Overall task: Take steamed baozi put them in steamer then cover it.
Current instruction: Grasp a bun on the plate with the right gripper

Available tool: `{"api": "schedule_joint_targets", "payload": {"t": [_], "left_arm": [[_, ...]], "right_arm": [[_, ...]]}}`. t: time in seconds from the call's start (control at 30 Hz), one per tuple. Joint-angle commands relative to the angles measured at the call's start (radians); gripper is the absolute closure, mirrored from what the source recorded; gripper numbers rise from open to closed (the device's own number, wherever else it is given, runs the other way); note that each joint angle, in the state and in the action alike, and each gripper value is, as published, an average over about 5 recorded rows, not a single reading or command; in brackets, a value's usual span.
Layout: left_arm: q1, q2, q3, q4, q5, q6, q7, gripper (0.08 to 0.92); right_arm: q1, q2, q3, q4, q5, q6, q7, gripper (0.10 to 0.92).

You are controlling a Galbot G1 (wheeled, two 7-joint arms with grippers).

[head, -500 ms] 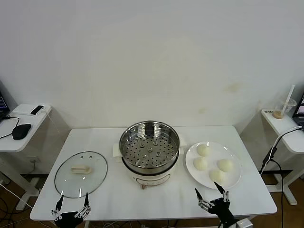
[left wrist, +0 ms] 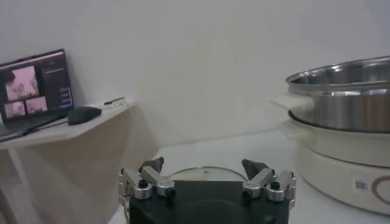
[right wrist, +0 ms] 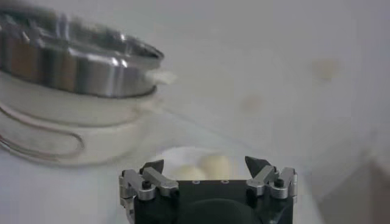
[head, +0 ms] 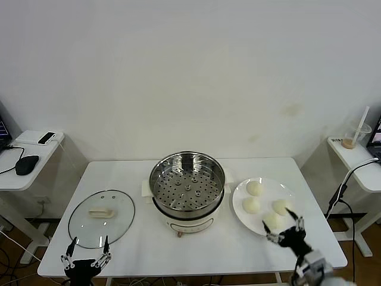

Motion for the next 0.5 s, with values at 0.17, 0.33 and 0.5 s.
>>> {"api": "schedule_joint_targets", "payload": {"t": [0.17, 0.33, 0.5], "left_arm": [[-0.004, -0.008, -0.034, 0.006, 0.022, 0.001, 0.006, 0.177], [0.000, -0.016, -0.041, -0.006, 0.026, 0.000, 0.009, 0.177], [0.004, -0.016, -0.051, -0.023, 0.025, 0.002, 0.011, 0.177]], "right_arm": [[0.455, -0.376, -0.077, -0.250, -0.444, -0.042, -0.324, 0.203], [0.796, -0.483, -0.364, -0.429, -0.457, 0.021, -0.472, 0.203], [1.128, -0.492, -0.712, -0.602, -0.412, 0.076, -0.613, 0.203]]}}
